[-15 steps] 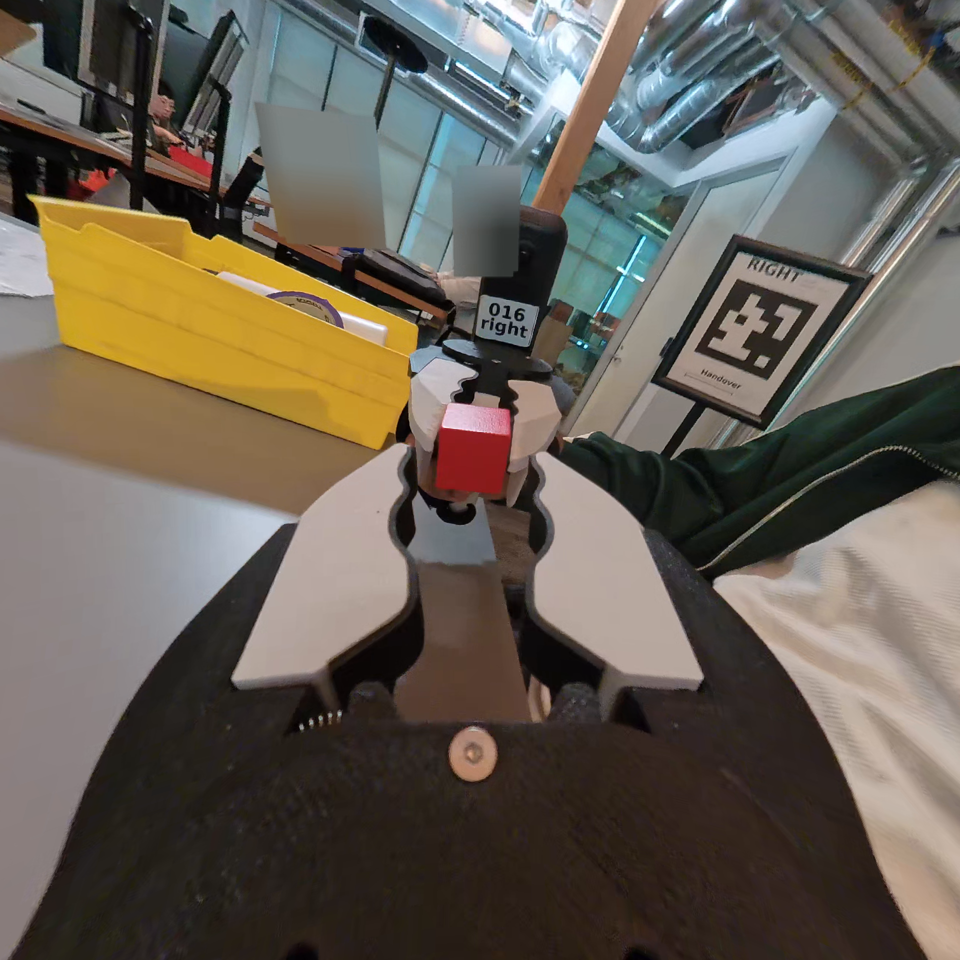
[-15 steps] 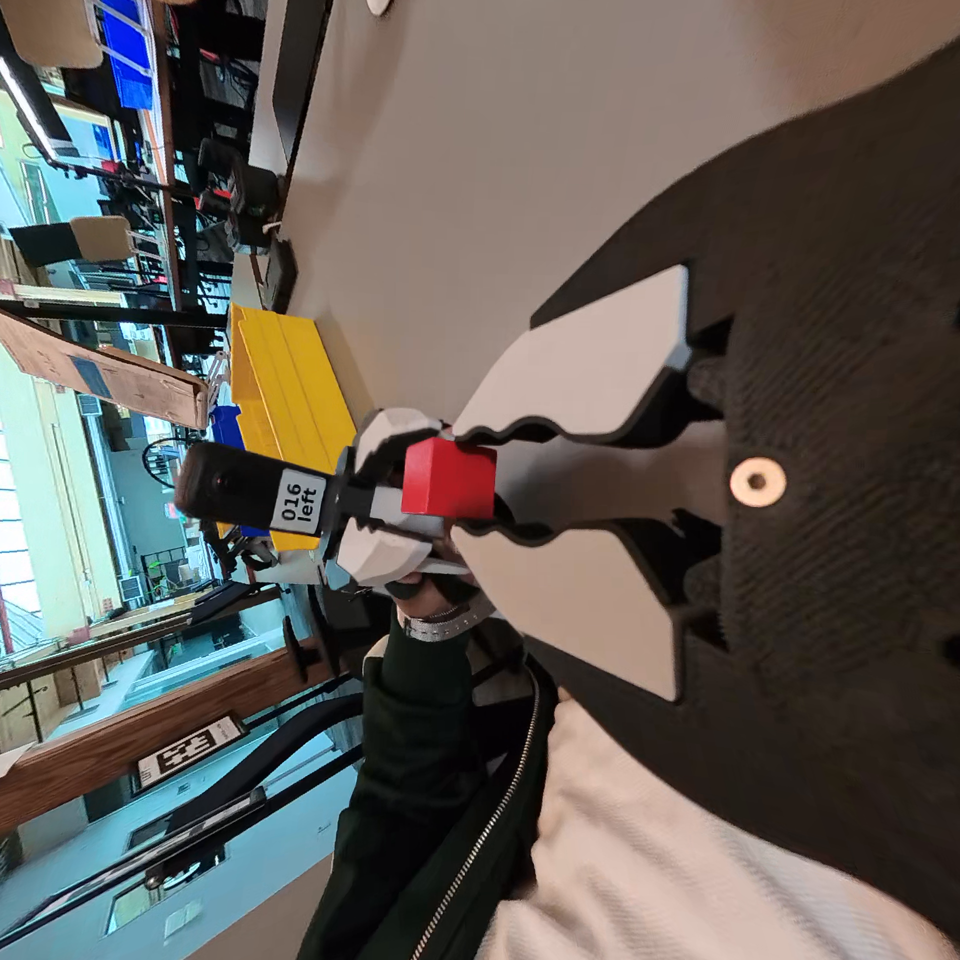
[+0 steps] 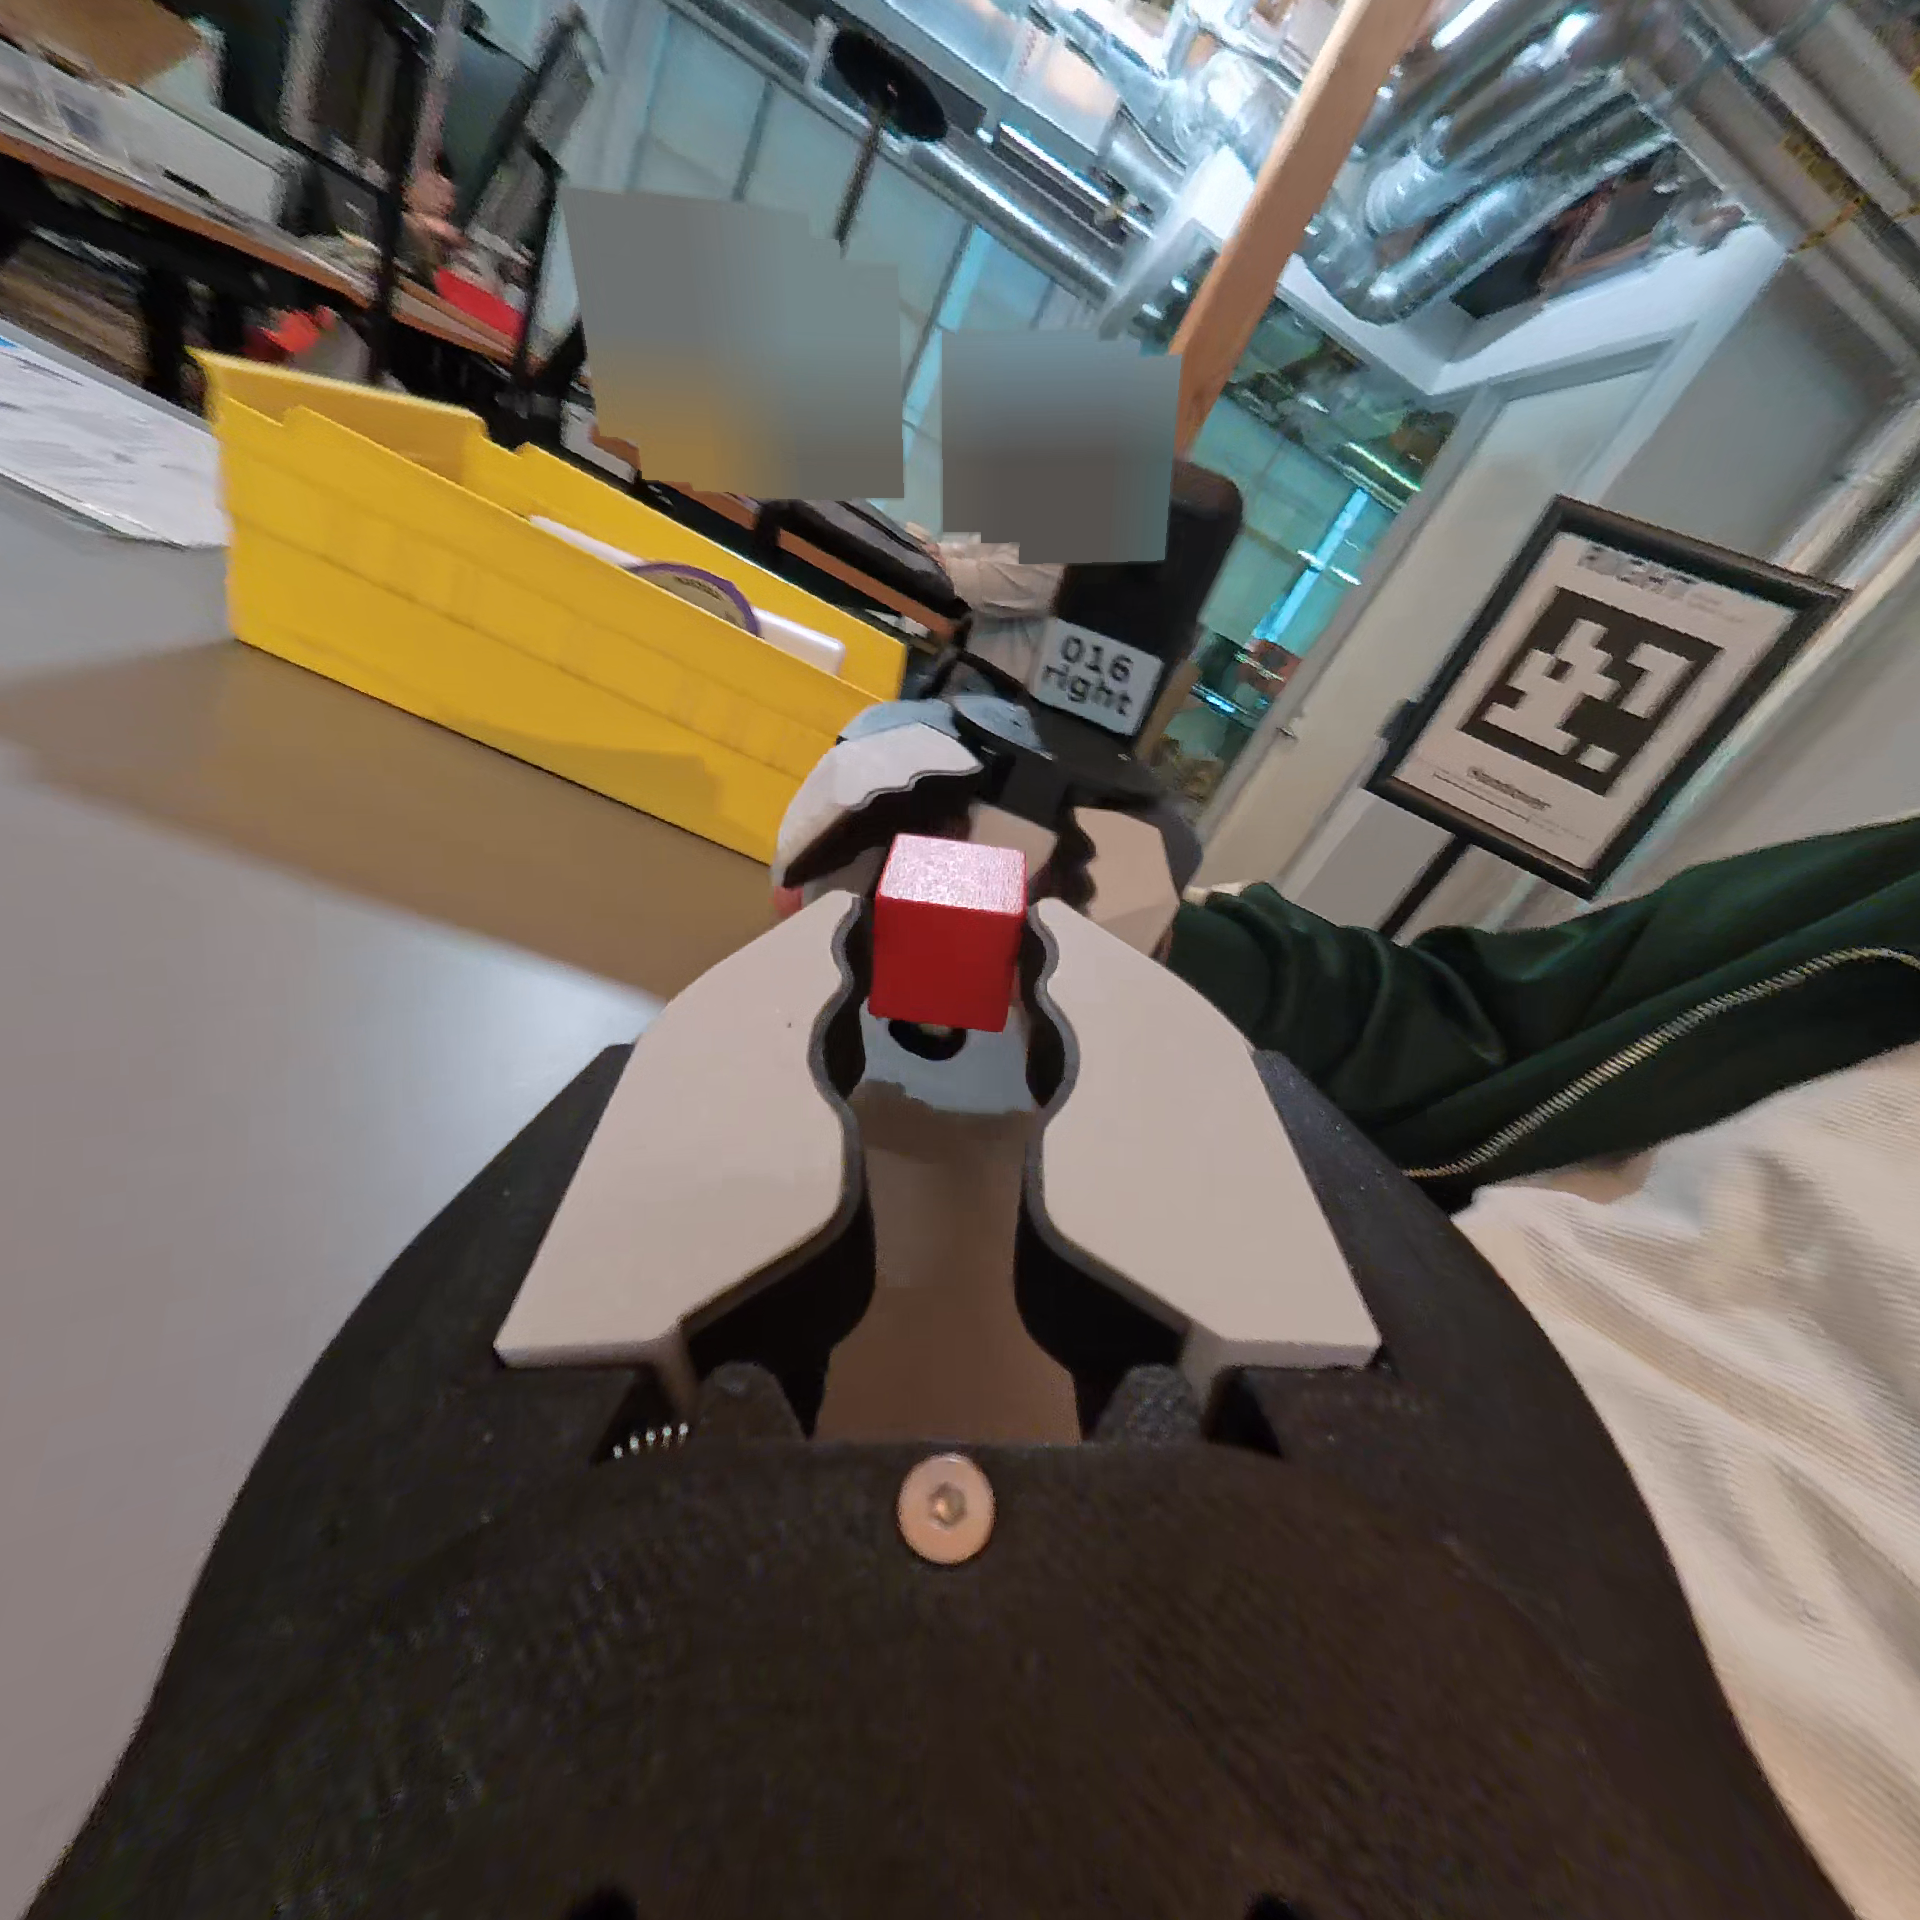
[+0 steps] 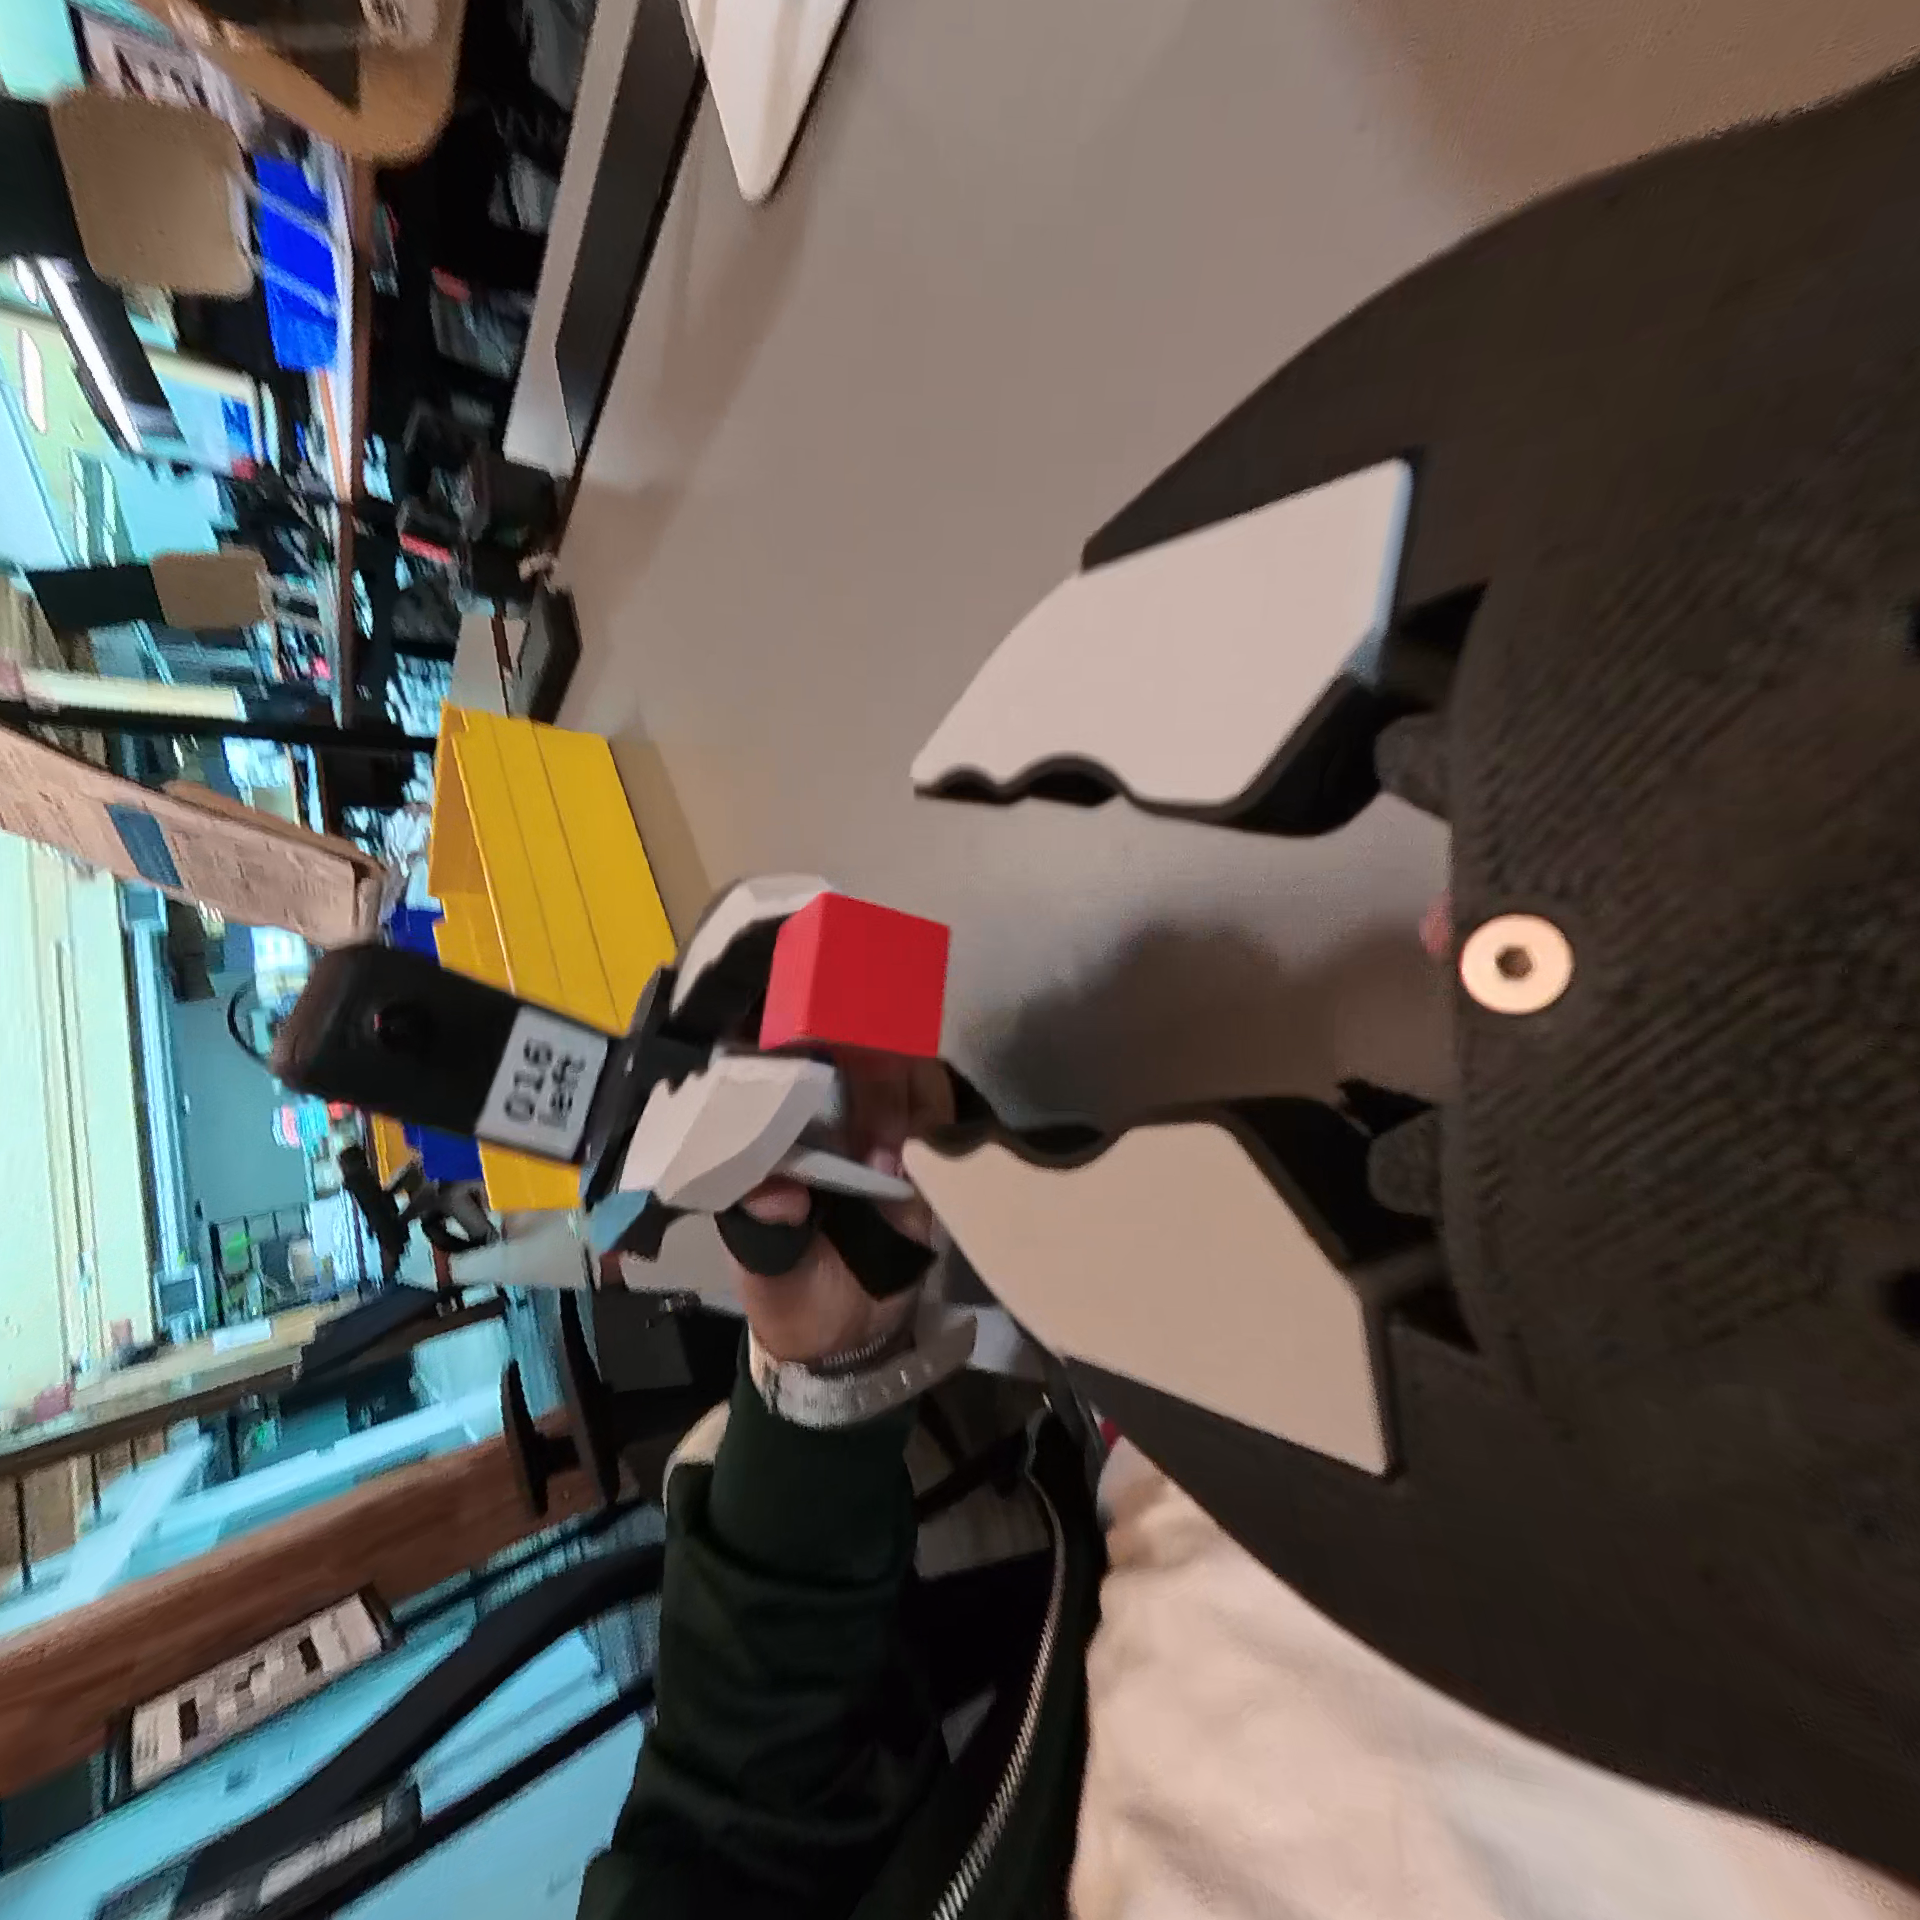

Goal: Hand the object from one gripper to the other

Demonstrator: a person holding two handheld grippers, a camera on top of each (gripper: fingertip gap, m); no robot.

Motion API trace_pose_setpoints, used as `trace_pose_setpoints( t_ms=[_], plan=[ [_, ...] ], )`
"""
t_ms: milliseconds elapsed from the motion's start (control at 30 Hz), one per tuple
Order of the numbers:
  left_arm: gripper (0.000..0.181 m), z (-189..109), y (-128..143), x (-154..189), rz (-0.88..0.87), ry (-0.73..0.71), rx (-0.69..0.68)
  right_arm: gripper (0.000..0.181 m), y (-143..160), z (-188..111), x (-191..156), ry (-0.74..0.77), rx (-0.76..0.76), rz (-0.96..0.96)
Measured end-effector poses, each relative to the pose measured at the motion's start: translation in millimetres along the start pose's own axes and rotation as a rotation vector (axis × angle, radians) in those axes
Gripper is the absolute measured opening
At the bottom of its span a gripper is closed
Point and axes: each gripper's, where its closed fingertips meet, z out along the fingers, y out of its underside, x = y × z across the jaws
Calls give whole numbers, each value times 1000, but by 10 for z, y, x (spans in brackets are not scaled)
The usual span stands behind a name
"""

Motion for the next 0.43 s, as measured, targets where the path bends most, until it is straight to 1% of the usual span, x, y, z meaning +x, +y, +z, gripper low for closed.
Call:
trace_pose_setpoints(
  t_ms=[33,100,167,267,300,367,433],
  plan=[
    [27,-32,-33,-49,22,-44,12,67,-4,-6,57,37,7,-5],
    [26,-89,-41,-157,104,-154,-17,69,-38,-31,106,69,22,-9],
    [27,-129,5,-268,257,-293,-121,63,-66,-65,156,98,38,27],
    [27,-185,84,-428,596,-535,-334,45,27,-96,271,159,2,199],
    [27,-190,114,-457,698,-596,-399,44,77,-86,288,173,-16,253],
    [27,-164,192,-481,829,-673,-506,41,160,-38,261,185,-64,298],
    [27,-80,289,-442,873,-676,-559,40,233,19,222,209,-124,272]
  ],
)
